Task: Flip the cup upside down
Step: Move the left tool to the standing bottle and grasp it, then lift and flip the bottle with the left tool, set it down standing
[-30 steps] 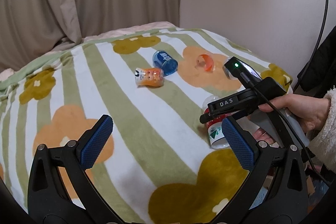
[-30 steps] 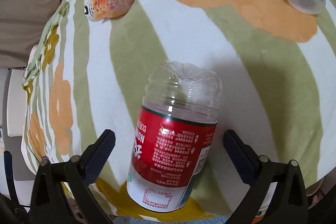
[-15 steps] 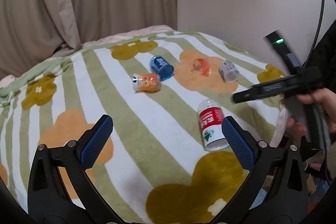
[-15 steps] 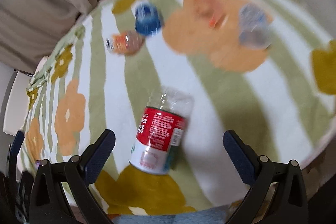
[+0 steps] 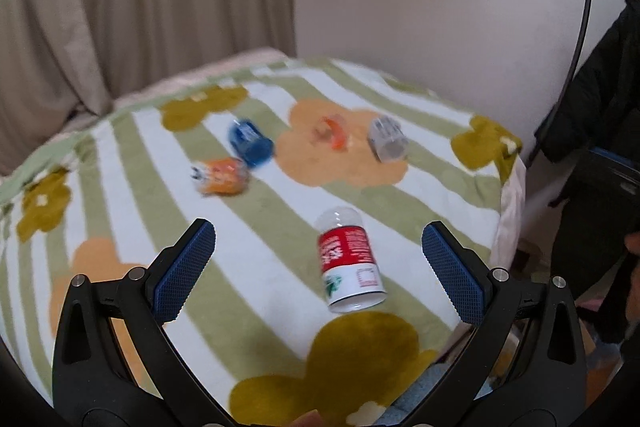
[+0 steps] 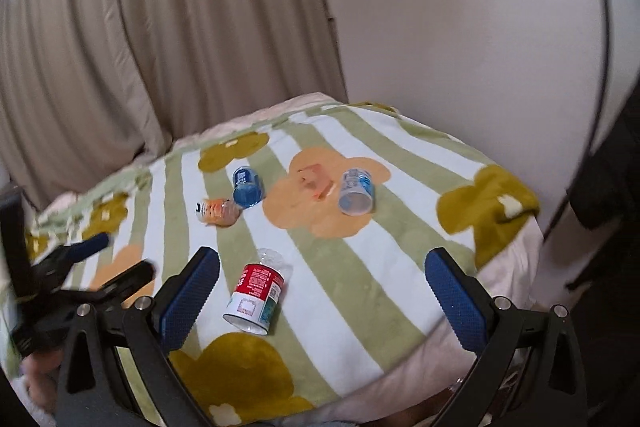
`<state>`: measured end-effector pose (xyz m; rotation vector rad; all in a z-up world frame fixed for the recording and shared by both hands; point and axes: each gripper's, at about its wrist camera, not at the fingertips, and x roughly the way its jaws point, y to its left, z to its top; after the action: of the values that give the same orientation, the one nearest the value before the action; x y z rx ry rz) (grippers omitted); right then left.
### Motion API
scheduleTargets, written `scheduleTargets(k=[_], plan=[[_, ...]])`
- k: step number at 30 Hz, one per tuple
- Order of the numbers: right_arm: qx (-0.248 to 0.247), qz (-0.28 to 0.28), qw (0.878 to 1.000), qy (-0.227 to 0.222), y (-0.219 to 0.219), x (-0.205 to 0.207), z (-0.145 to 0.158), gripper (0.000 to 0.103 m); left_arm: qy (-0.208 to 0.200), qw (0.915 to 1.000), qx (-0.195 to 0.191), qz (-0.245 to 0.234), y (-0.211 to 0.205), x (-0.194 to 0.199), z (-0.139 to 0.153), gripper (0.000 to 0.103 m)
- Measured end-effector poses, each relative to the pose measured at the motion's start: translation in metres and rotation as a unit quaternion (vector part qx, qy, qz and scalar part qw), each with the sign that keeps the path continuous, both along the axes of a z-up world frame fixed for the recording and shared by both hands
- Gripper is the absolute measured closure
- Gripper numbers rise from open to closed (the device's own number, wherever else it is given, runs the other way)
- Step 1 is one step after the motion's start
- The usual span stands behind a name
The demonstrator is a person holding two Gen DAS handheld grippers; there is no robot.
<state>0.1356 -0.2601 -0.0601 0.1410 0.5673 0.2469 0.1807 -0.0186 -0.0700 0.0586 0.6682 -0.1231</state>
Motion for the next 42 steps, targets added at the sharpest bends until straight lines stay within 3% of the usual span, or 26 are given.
scheduleTargets(k=[4, 8, 10, 12, 16, 20, 22, 24, 27, 29, 33, 36, 39, 42], plan=[[0.027, -0.014, 1.000, -0.001, -0.021, -0.017, -0.010, 0.000, 0.060, 0.9976, 0.032, -0.017, -0.018, 0.049, -0.029, 0.000], [0.031, -0.020, 0.999, 0.006, -0.036, -0.016, -0.020, 0.000, 0.143, 0.9873, 0.055, -0.041, -0.035, 0.096, -0.067, 0.000], [0.030, -0.024, 0.999, 0.010, -0.040, -0.012, -0.027, 0.000, 0.190, 0.9785, 0.064, -0.050, -0.040, 0.117, -0.088, 0.001], [0.033, -0.028, 0.999, 0.013, -0.044, -0.009, -0.034, 0.000, 0.228, 0.9702, 0.065, -0.052, -0.043, 0.133, -0.107, 0.009], [0.036, -0.035, 0.998, 0.027, -0.049, 0.004, -0.051, 0.000, 0.311, 0.9469, 0.054, -0.059, -0.041, 0.160, -0.142, 0.019], [0.034, -0.035, 0.998, 0.040, -0.047, 0.018, -0.065, 0.000, 0.343, 0.9364, 0.038, -0.065, -0.040, 0.170, -0.155, 0.024], [0.036, -0.029, 0.998, 0.044, -0.045, 0.024, -0.070, 0.000, 0.353, 0.9333, 0.019, -0.064, -0.037, 0.174, -0.159, 0.033], [0.035, -0.023, 0.998, 0.048, -0.041, 0.028, -0.073, 0.000, 0.356, 0.9324, 0.002, -0.060, -0.033, 0.177, -0.160, 0.034], [0.038, -0.016, 0.998, 0.052, -0.038, 0.031, -0.076, 0.000, 0.339, 0.9391, -0.012, -0.053, -0.028, 0.174, -0.154, 0.034], [0.037, -0.014, 0.998, 0.052, -0.037, 0.032, -0.076, 0.000, 0.306, 0.9506, -0.002, -0.049, -0.027, 0.167, -0.141, 0.034], [0.039, -0.012, 0.998, 0.047, -0.037, 0.032, -0.075, 0.000, 0.197, 0.9793, 0.021, -0.044, -0.024, 0.144, -0.104, 0.034], [0.037, -0.008, 0.998, 0.045, -0.033, 0.032, -0.075, 0.000, 0.077, 0.9964, 0.028, -0.020, -0.024, 0.108, -0.083, 0.034], [0.033, -0.002, 0.998, 0.048, -0.027, 0.034, -0.079, 0.000, -0.012, 0.9998, -0.007, 0.012, -0.013, 0.086, -0.082, 0.034], [0.028, 0.005, 0.998, 0.055, -0.020, 0.036, -0.086, 0.000, -0.082, 0.9957, -0.005, 0.044, -0.006, 0.079, -0.089, 0.034]])
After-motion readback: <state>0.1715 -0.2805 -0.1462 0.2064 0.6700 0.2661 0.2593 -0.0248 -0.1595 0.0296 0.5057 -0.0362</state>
